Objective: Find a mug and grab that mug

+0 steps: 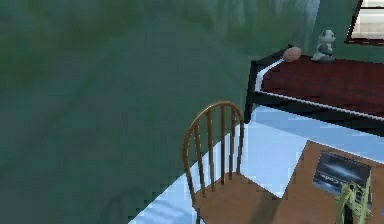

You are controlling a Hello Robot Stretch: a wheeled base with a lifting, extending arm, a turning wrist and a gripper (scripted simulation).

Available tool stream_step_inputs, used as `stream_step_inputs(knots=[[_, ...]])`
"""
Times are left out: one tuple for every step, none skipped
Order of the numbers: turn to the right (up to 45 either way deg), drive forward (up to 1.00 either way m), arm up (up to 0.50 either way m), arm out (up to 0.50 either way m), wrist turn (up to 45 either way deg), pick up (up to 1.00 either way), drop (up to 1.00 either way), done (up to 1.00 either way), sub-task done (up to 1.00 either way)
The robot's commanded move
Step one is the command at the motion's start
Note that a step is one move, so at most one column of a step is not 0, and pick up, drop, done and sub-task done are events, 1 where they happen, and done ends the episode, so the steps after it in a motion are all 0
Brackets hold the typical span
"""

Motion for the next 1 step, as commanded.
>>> stream_step_inputs(knots=[[0.0, 0.00, 0.00, 0.20, 0.0, 0.00, 0.00, 0.00, 0.00]])
